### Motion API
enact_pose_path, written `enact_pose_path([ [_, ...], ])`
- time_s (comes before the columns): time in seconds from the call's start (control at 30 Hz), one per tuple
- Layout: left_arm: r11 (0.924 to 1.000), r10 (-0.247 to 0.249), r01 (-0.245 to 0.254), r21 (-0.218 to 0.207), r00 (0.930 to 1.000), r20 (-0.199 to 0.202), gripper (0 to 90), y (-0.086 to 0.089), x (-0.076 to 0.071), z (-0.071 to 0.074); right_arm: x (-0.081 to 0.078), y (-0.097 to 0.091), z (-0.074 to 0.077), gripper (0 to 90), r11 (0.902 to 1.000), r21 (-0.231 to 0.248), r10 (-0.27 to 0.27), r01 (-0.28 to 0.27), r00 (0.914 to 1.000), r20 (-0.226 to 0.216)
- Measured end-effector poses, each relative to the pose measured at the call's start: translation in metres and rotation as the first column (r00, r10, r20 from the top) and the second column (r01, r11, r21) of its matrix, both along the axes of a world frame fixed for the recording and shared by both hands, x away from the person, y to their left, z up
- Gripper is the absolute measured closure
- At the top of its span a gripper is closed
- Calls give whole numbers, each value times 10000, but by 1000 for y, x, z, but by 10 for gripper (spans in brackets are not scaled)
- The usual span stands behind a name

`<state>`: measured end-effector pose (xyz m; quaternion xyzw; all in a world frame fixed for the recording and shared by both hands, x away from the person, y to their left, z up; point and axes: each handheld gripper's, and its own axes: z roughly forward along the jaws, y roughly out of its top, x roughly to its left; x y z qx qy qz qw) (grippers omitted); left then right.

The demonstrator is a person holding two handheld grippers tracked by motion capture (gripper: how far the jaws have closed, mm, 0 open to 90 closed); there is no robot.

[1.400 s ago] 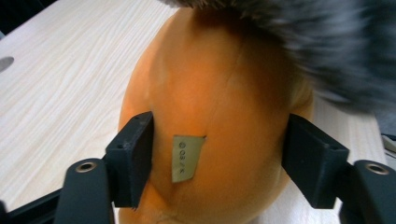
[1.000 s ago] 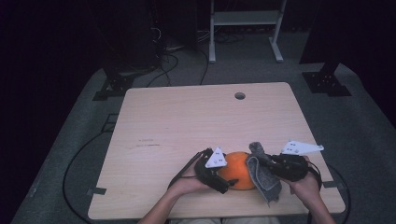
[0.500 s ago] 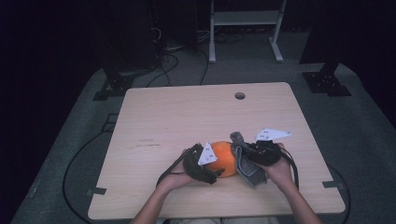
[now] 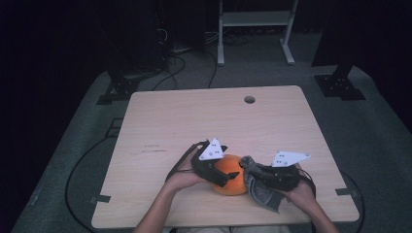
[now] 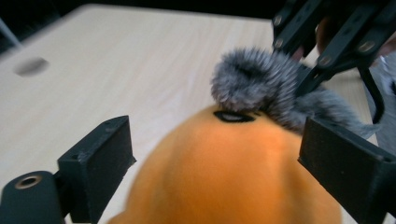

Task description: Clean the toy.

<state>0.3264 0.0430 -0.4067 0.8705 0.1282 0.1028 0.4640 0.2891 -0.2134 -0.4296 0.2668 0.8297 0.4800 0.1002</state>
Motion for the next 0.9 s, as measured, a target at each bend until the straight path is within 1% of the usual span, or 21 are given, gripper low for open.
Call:
enact_pose_path([
  [0.03, 9996, 3, 5, 275, 9996, -294, 71, -4, 1, -6, -1, -1, 0, 743, 10000, 32, 27, -27, 10000, -65],
  [0.07, 9989, -14, 41, 458, 9983, -581, 62, -7, 2, -12, -1, -3, -1, 740, 10000, 42, 38, -37, 9999, -110],
  [0.1, 9994, -77, 100, 317, 9974, -722, 59, -8, 2, -18, -1, -5, -1, 737, 10000, 5, 55, -55, 9998, -173],
  [0.13, 9999, -34, 44, 155, 9977, -679, 60, -7, 0, -20, -3, -8, -1, 736, 10000, -14, 53, -53, 9998, -205],
  [0.2, 9997, 8, 8, 232, 9977, -679, 73, -6, -2, -23, -3, -15, 0, 734, 9998, 179, -66, 72, 9995, -312],
  [0.23, 9995, 15, -2, 303, 9991, -421, 110, -6, -4, -23, -3, -17, 0, 733, 9998, 151, -140, 144, 9995, -289],
  [0.3, 9993, 118, -112, 365, 9998, -166, 201, -5, -8, -23, -2, -24, 0, 734, 9985, 163, -524, 529, 9982, -298],
  [0.33, 9990, 271, -273, 360, 9996, 47, 239, -6, -11, -23, -1, -29, 1, 733, 9971, 210, -728, 735, 9969, -313],
  [0.37, 9987, 368, -372, 352, 9993, 115, 269, -6, -12, -23, 0, -33, 2, 732, 9951, 203, -964, 969, 9950, -240],
  [0.43, 9984, 447, -456, 328, 9987, 256, 318, -6, -14, -22, 3, -44, 3, 727, 9884, 100, -1512, 1514, 9884, -145],
  [0.5, 9987, 444, -452, 232, 9984, 359, 352, -6, -16, -20, 6, -56, 1, 719, 9765, -104, -2153, 2151, 9765, -106],
  [0.53, 9987, 461, -468, 177, 9983, 344, 363, -6, -16, -19, 9, -63, -1, 708, 9689, -313, -2460, 2456, 9692, -121],
  [0.57, 9987, 502, -505, 77, 9982, 318, 369, -6, -17, -19, 10, -67, -3, 692, 9634, -422, -2655, 2648, 9640, -118],
  [0.63, 9986, 529, -528, -49, 9982, 290, 375, -6, -16, -17, 15, -78, -9, 641, 9491, -509, -3124, 3107, 9495, -290],
  [0.7, 9986, 519, -515, -152, 9983, 270, 376, -6, -17, -16, 20, -84, -16, 568, 9384, -738, -3409, 3376, 9393, -378],
  [0.73, 9988, 484, -481, -125, 9984, 278, 379, -6, -17, -15, 22, -87, -19, 550, 9347, -756, -3512, 3474, 9352, -456],
  [0.77, 9988, 474, -470, -148, 9984, 300, 380, -6, -17, -14, 24, -89, -21, 521, 9337, -700, -3555, 3511, 9324, -648],
  [0.8, 9988, 465, -461, -142, 9984, 318, 382, -6, -17, -13, 26, -91, -22, 496, 9324, -744, -3587, 3538, 9311, -668],
  [0.83, 9988, 464, -458, -176, 9983, 359, 383, -6, -17, -12, 26, -92, -23, 483, 9310, -652, -3629, 3591, 9298, -608],
  [0.9, 9984, 549, -544, -127, 9975, 453, 386, -5, -17, -10, 27, -95, -23, 460, 9330, -310, -3599, 3586, 9307, -651],
])
